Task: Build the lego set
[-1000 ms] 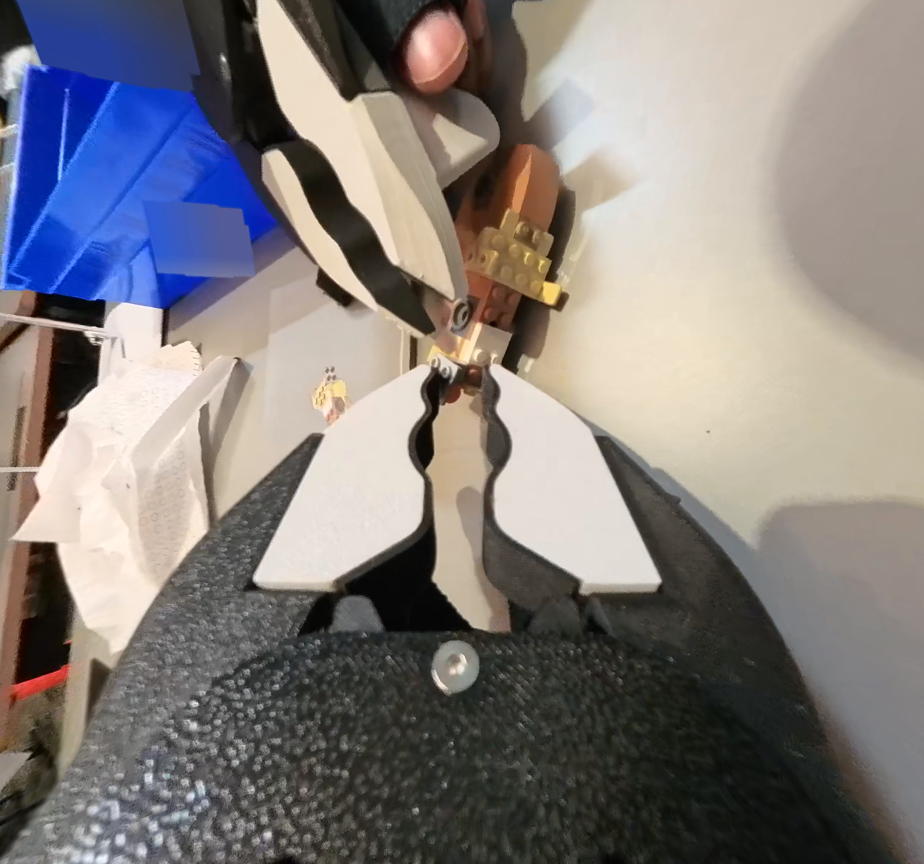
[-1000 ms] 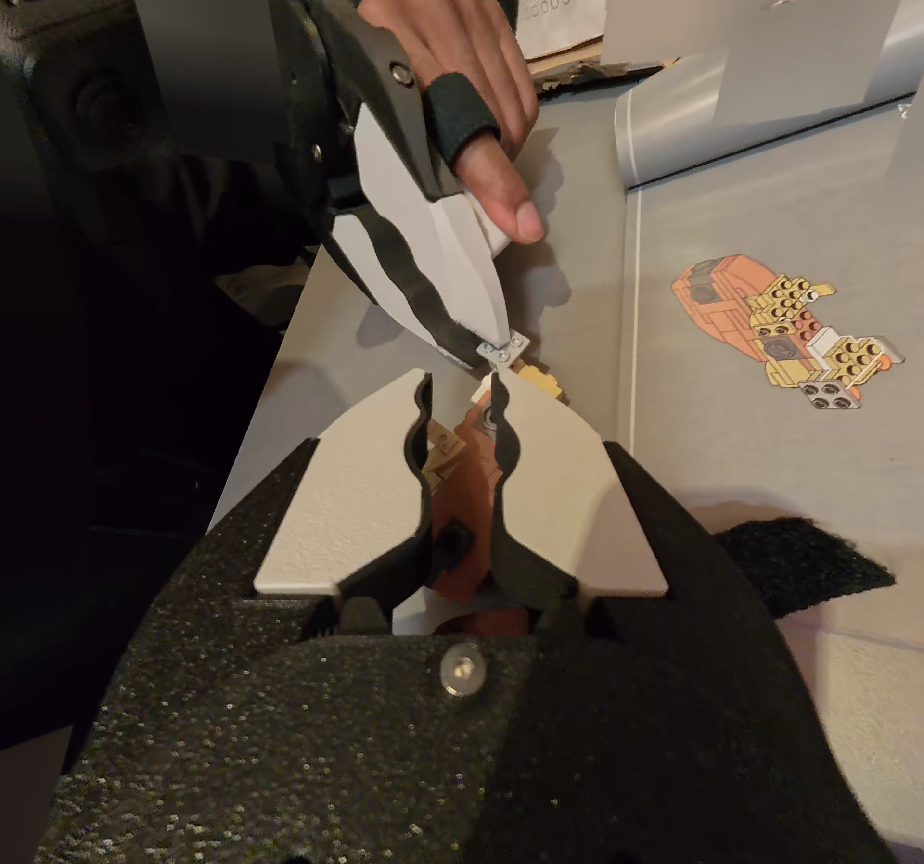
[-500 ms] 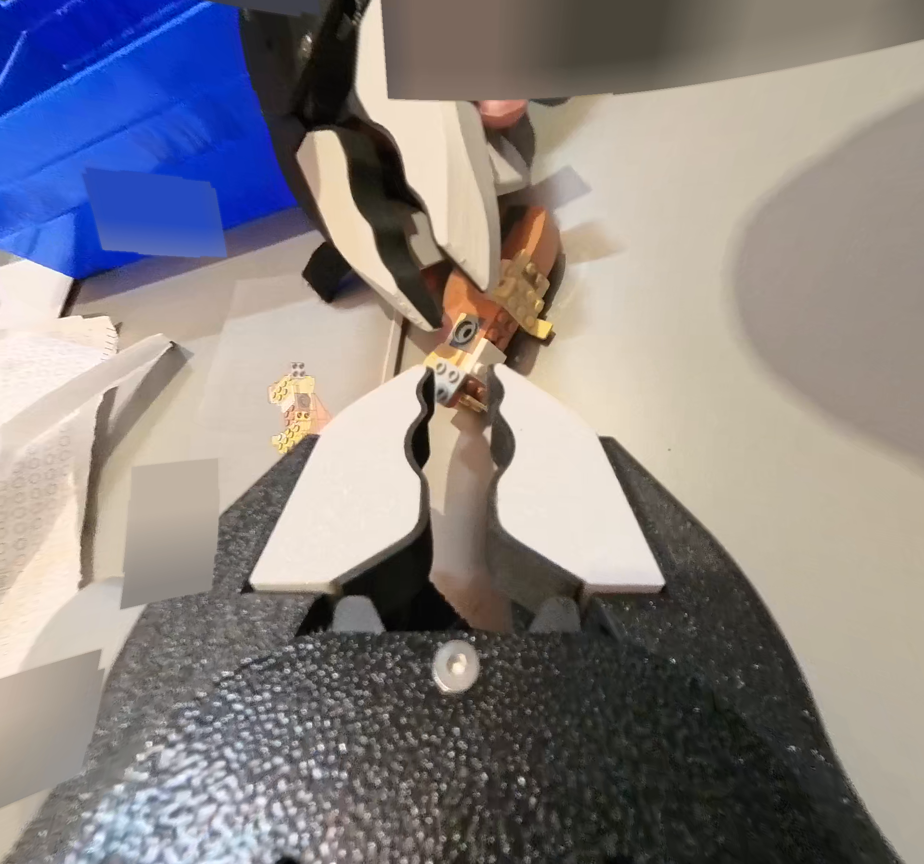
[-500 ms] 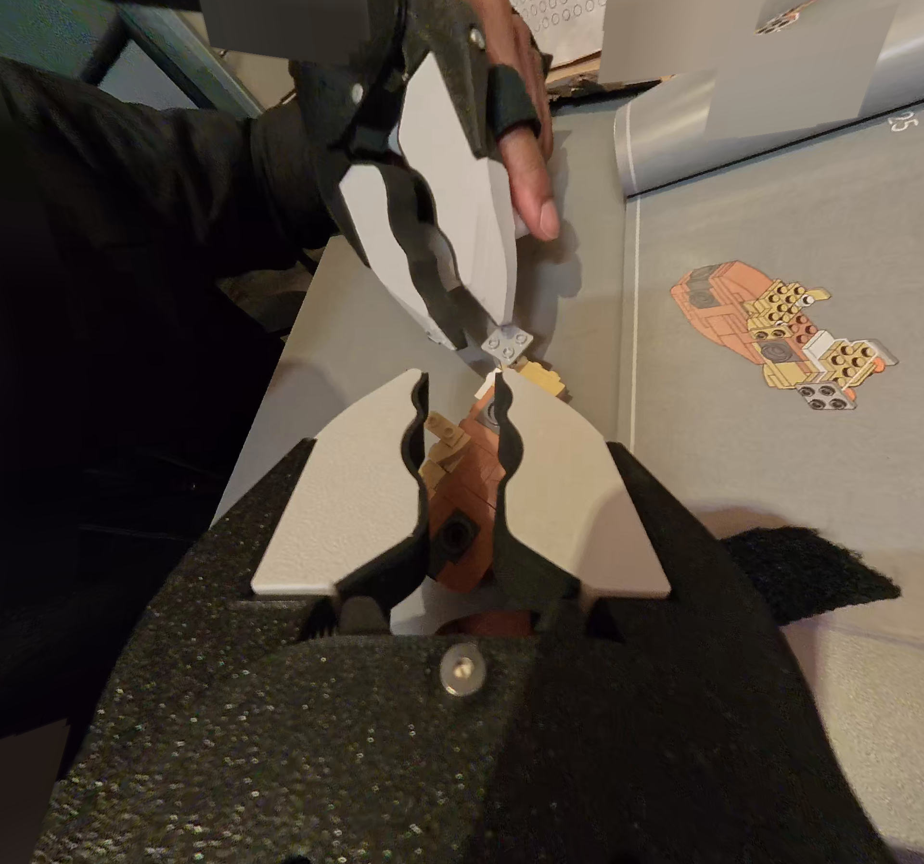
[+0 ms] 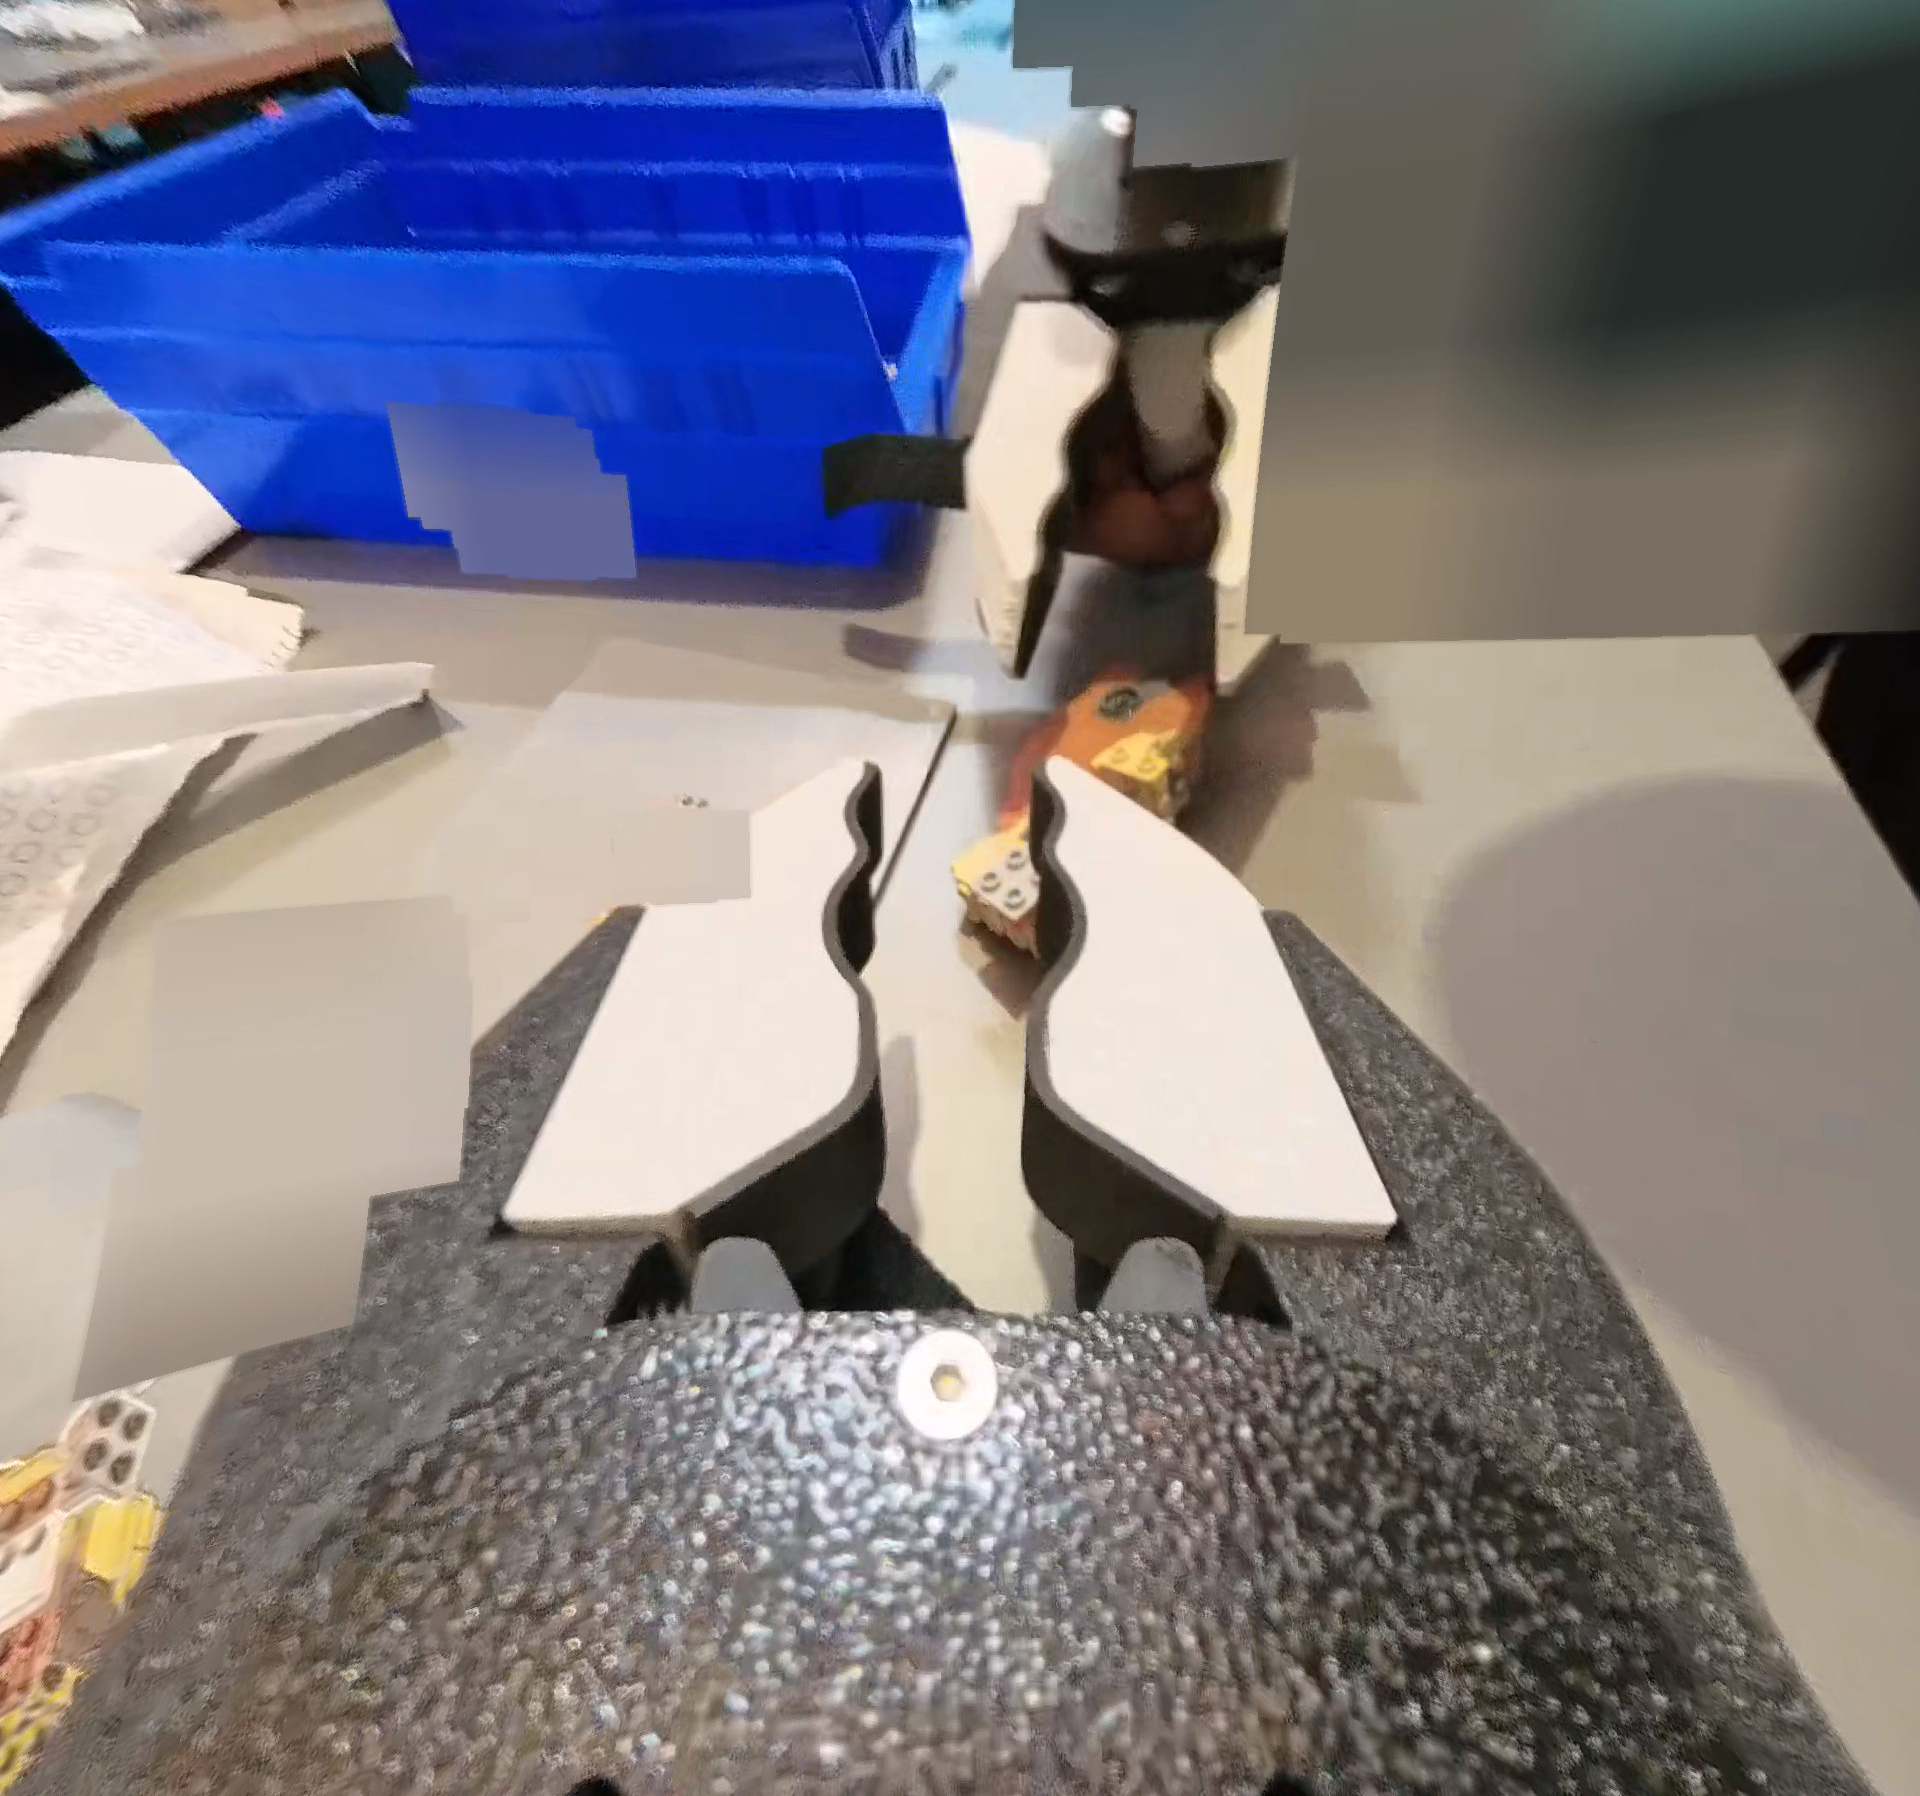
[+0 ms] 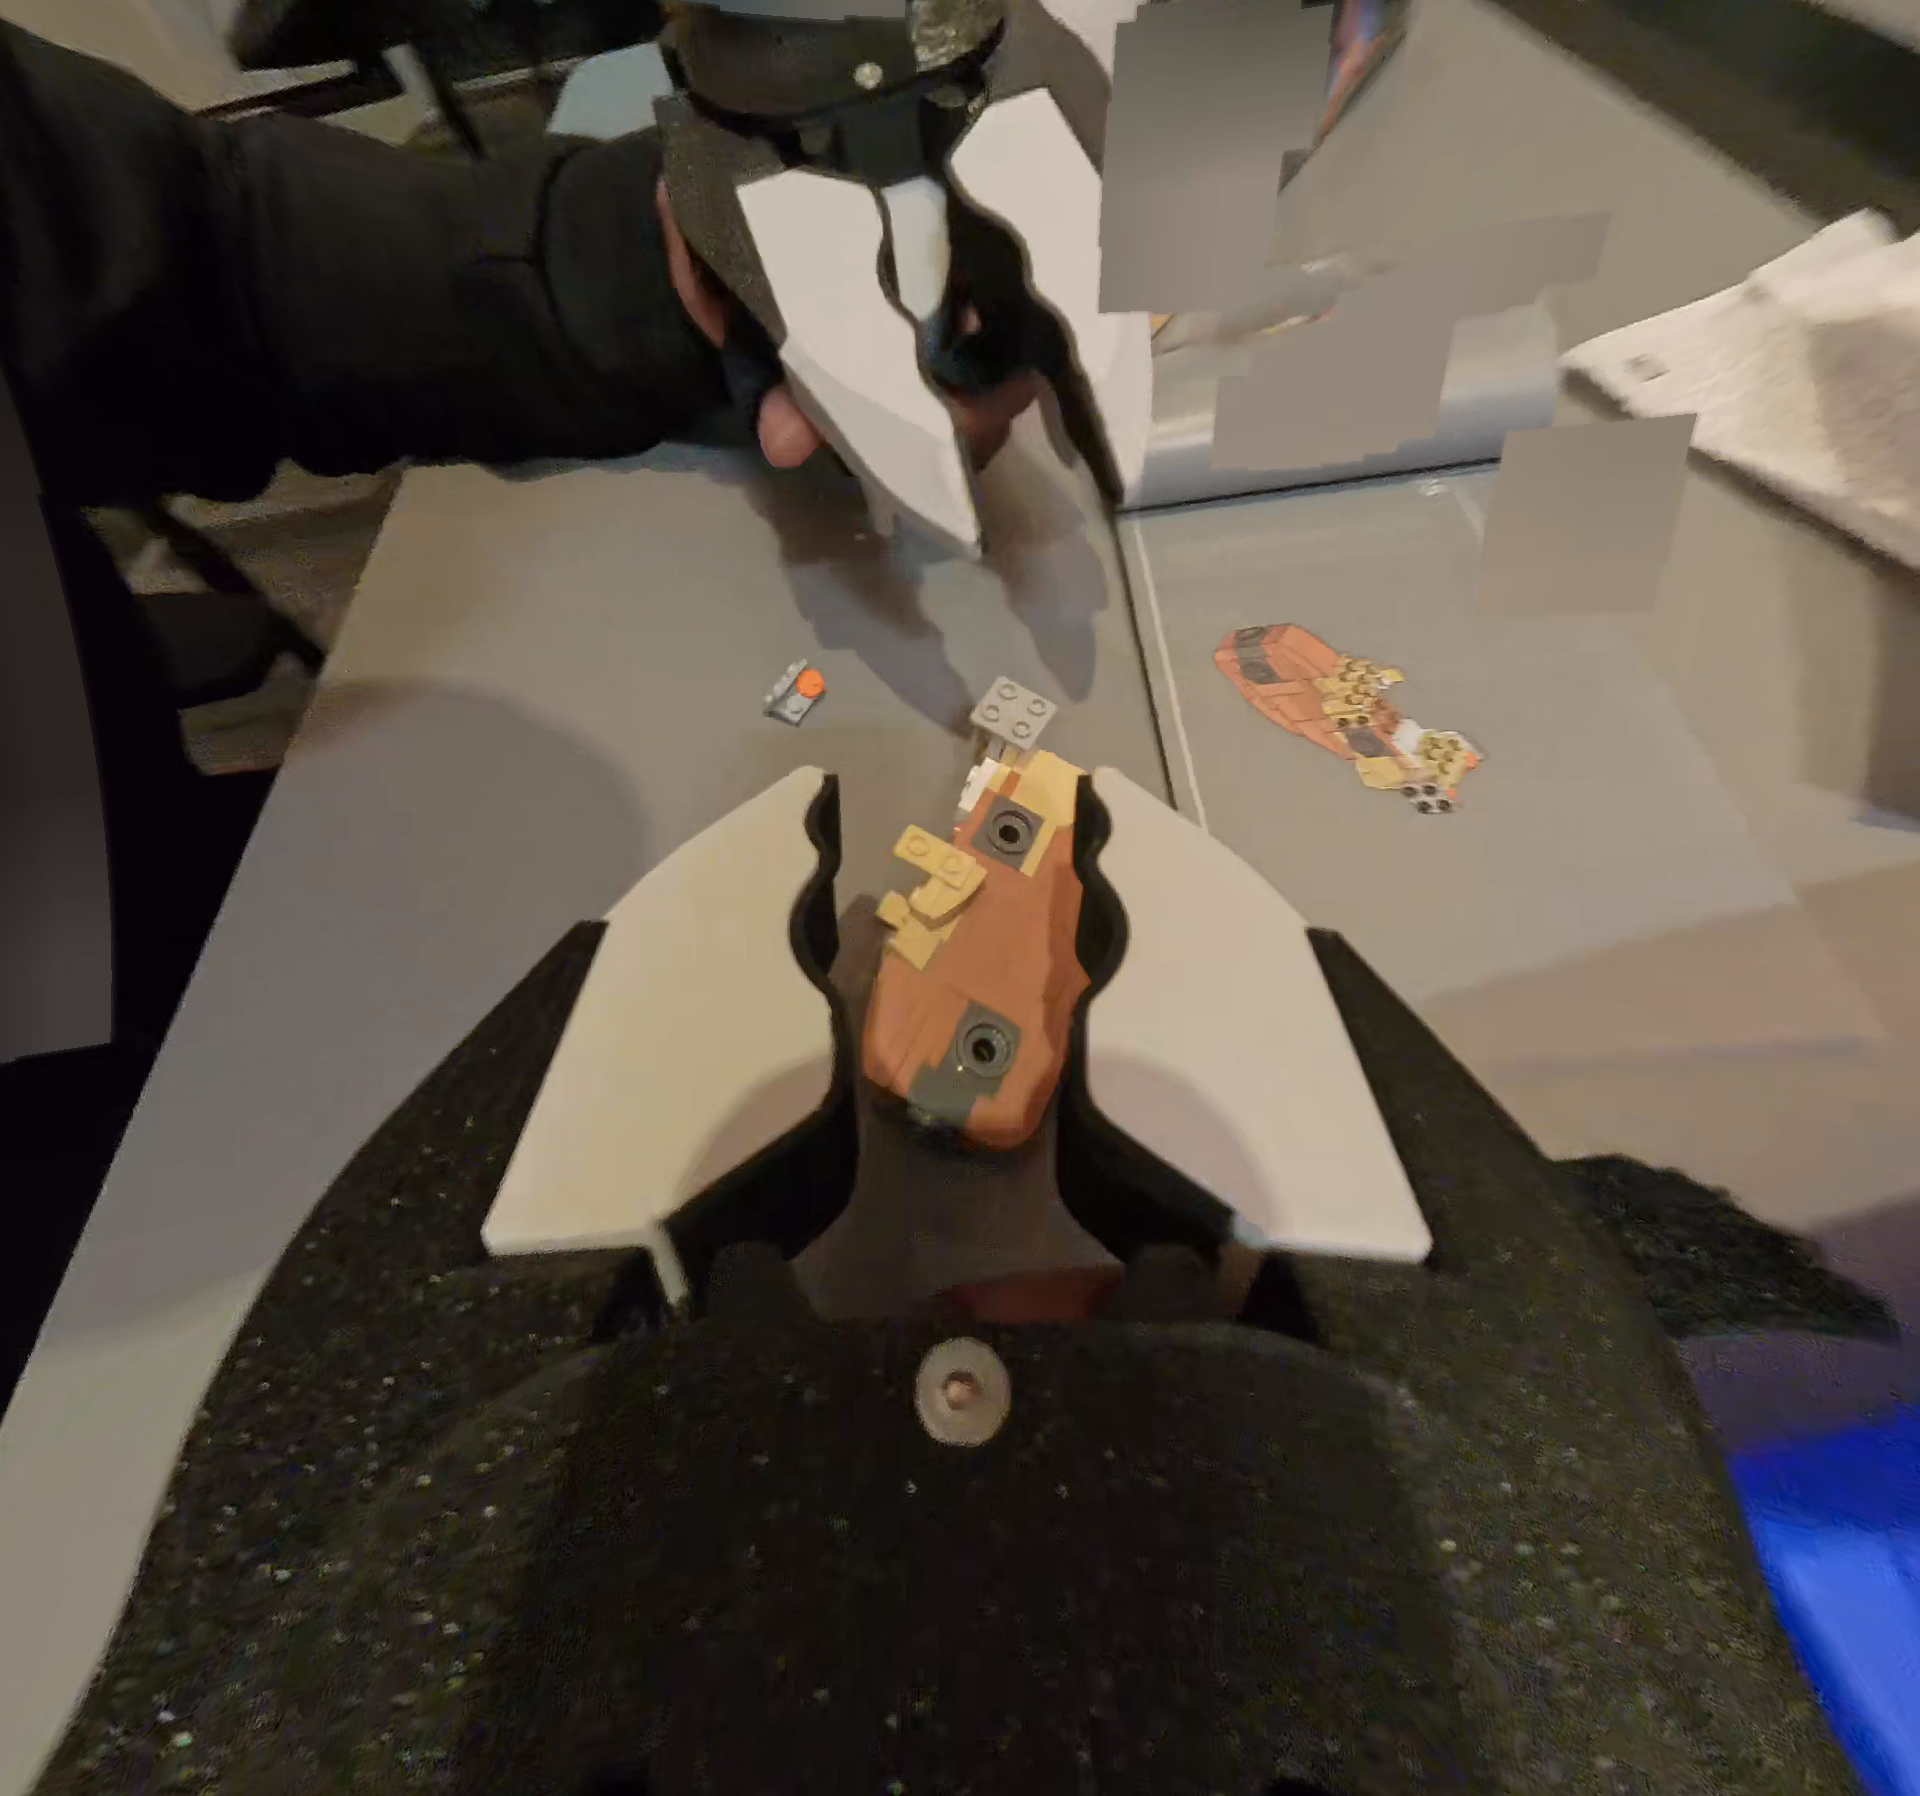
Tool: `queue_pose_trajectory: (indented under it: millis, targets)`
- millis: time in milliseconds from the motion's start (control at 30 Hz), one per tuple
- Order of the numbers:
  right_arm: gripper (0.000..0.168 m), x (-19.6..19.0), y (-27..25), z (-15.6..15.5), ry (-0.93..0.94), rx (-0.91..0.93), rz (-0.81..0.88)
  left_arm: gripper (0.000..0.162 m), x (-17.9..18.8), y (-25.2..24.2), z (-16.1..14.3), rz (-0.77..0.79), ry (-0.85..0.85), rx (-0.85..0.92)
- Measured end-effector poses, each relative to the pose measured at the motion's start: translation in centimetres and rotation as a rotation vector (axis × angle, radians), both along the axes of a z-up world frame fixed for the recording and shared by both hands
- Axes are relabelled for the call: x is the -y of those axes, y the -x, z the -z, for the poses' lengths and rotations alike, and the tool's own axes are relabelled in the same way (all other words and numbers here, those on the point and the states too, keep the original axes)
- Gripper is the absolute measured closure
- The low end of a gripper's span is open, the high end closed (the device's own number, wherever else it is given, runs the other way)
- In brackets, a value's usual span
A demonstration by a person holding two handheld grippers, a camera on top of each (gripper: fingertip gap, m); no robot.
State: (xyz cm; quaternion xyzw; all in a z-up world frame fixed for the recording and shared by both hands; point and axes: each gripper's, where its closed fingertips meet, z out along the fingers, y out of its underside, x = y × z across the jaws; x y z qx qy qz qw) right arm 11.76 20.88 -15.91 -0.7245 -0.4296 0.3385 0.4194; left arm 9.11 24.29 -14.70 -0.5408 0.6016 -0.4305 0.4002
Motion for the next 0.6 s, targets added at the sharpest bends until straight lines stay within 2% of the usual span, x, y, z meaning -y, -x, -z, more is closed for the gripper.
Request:
queue_pose_trajectory:
  millis: [167,333,467,600]
  targets:
    - [0.115,2.3,-1.2,0.3,-0.017,-0.027,0.175,0.136,-0.1,-0.2,-1.9,-0.060,-0.026,0.101]
    - [0.117,3.0,-2.6,0.9,-0.029,-0.011,0.409,0.136,0.2,-0.2,-0.2,-0.093,-0.136,0.012]
    - [0.113,2.6,-2.4,2.3,0.045,0.064,0.416,0.136,0.4,0.2,1.7,-0.104,-0.161,-0.065]
    - [0.110,2.2,-1.9,4.1,0.113,0.197,0.364,0.136,0.4,0.6,1.2,-0.136,-0.115,-0.035]
